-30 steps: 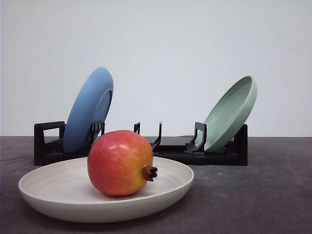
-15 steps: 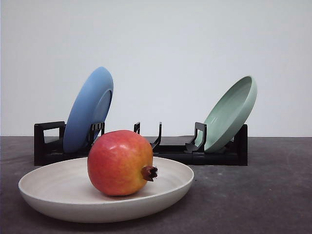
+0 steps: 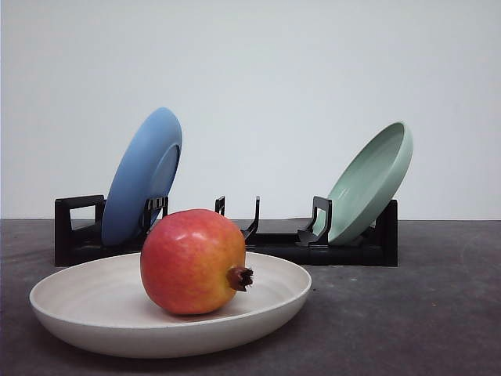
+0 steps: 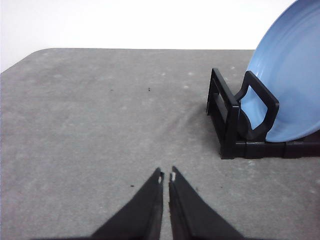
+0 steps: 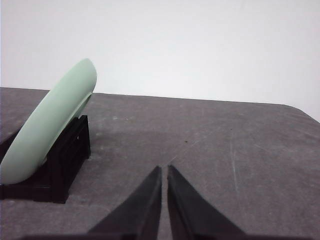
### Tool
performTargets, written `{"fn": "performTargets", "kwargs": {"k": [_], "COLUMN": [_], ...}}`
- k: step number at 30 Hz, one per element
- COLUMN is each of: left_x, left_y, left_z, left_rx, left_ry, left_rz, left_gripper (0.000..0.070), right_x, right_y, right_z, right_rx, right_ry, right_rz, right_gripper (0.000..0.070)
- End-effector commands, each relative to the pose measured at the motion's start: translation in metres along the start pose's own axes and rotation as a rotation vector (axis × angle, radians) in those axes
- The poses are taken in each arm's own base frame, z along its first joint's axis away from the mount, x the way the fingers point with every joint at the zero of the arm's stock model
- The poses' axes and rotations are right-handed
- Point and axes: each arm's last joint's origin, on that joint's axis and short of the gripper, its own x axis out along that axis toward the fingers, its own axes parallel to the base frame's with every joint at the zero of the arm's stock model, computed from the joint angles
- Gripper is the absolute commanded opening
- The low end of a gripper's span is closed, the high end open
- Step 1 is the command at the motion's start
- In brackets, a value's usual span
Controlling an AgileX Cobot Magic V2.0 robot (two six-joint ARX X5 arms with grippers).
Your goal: Place pomegranate in white plate
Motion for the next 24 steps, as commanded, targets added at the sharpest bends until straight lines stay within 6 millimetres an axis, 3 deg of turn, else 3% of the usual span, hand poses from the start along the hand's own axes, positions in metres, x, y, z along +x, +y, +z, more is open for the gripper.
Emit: {"fn": "performTargets", "kwargs": {"k": [1,24], "left_x": [0.0011,0.0011], "left_y": [0.0002,0.0002], "left_z": [-0.0036,-0.0036], "left_rx": [-0.004,-0.004], "left_ry": [0.01,0.01], "left_rz": [0.004,0.004], "left_gripper": [0.0,0.0], "right_x": [0.0002,0.0002], "right_y": [-0.0001,-0.0001], "right_z": [-0.0002,-0.0002], "right_rx": [0.01,0.01], "right_ry": [-0.008,-0.008], "right_rz": [-0.002,-0.002], "right_gripper": [0.0018,0.0018]}}
